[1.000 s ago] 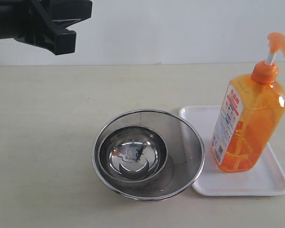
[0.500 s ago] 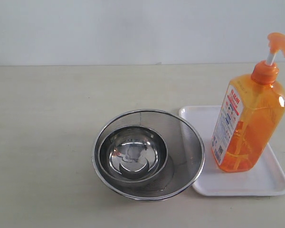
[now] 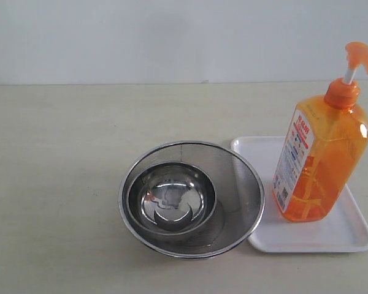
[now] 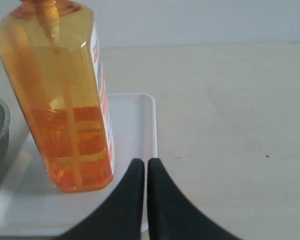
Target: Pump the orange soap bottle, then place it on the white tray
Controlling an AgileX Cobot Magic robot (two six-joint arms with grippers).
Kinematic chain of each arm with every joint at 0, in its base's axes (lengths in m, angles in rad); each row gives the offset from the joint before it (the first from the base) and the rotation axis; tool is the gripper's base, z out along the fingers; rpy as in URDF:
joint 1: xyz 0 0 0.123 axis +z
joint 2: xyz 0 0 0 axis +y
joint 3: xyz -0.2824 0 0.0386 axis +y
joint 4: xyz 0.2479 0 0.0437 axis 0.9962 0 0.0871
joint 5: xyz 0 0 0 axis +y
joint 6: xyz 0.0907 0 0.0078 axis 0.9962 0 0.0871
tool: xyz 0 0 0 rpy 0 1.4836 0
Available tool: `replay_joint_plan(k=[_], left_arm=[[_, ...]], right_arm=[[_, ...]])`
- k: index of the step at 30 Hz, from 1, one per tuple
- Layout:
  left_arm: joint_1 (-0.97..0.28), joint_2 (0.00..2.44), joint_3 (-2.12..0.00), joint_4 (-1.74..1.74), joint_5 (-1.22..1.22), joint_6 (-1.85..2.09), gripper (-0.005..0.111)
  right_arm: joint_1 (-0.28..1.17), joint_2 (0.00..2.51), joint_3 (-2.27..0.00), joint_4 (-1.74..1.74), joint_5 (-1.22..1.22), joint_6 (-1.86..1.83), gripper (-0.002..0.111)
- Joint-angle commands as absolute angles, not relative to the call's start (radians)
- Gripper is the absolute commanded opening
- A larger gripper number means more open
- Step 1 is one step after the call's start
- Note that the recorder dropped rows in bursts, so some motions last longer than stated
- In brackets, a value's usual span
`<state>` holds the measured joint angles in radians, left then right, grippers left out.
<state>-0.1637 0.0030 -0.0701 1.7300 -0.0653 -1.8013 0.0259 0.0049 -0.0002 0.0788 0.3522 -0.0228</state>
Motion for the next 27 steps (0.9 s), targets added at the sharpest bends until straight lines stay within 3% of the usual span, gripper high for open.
replay_joint_plan(k=[1,22,27], left_arm=[[-0.162,0.000,-0.088,1.744,-0.036,-1.624,0.005],[-0.162,0.000,-0.090,1.744,0.015,-1.673,0.005],[-0.162,0.000,-0.086,1.524,0.006,-1.575,0.005]], right_arm=[[0.021,0.000,0.000,0.072,0.346,-0.025,0.000],[0.021,0.000,0.000,0.072,0.333,-0.024,0.000],[0.021,0.000,0.000,0.072,0.333,-0.024,0.000]])
